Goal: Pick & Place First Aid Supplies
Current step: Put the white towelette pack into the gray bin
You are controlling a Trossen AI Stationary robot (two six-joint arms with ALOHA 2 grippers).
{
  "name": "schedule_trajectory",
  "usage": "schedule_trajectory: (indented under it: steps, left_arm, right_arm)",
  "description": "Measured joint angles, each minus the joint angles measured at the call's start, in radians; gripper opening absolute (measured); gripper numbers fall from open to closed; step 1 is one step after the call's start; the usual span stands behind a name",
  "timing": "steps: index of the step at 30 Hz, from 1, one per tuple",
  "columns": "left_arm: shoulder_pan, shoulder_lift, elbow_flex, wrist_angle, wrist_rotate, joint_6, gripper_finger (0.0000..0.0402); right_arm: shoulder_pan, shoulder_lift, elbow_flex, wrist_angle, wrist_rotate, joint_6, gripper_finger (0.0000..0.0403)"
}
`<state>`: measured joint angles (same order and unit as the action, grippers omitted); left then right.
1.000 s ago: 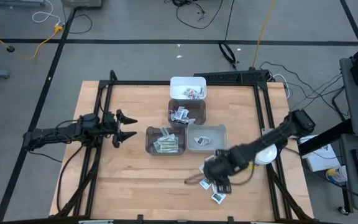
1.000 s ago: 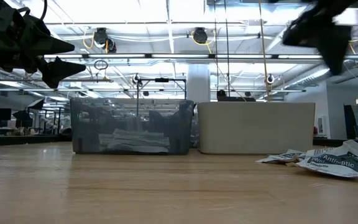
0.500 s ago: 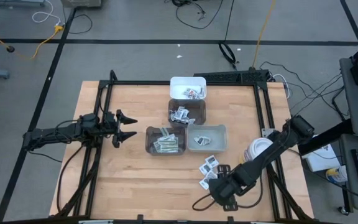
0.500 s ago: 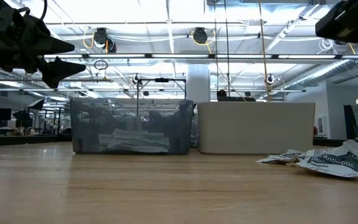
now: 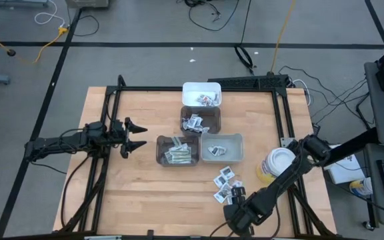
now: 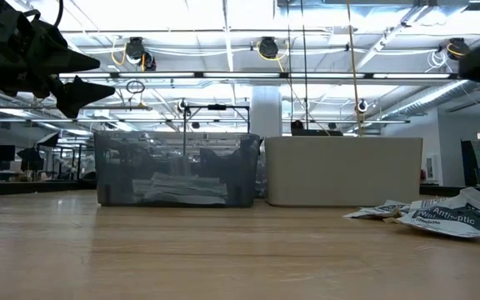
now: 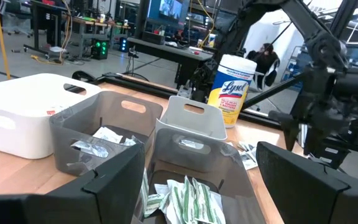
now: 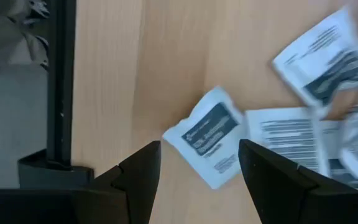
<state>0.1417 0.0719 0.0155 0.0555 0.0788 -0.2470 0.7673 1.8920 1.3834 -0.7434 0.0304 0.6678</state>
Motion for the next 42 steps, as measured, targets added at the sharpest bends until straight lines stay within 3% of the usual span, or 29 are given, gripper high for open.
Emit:
schedule_trajectory:
  steps: [9, 13, 26, 34, 42]
  left_arm:
    - [0.000, 0.000, 0.000, 0.000, 0.000, 0.000, 0.0310]
    - [0.000, 0.000, 0.000, 0.000, 0.000, 0.000, 0.0310]
    - [0.000, 0.000, 0.000, 0.000, 0.000, 0.000, 0.0310]
    - [0.000, 0.000, 0.000, 0.000, 0.000, 0.000, 0.0310]
    - [0.000, 0.000, 0.000, 0.000, 0.000, 0.000, 0.0310]
  right_arm:
    - [0.042, 0.094, 0.001, 0.039, 0.035, 0.015, 0.0209]
    - [0.041, 0.104, -0.002, 0.044, 0.054, 0.065, 0.0191]
    - [0.041, 0.108, -0.005, 0.061, 0.058, 0.062, 0.0009]
    - [0.039, 0.084, -0.002, 0.063, -0.008, 0.047, 0.0004]
    - [-0.017, -0.047, 0.015, 0.003, -0.085, 0.054, 0.0003]
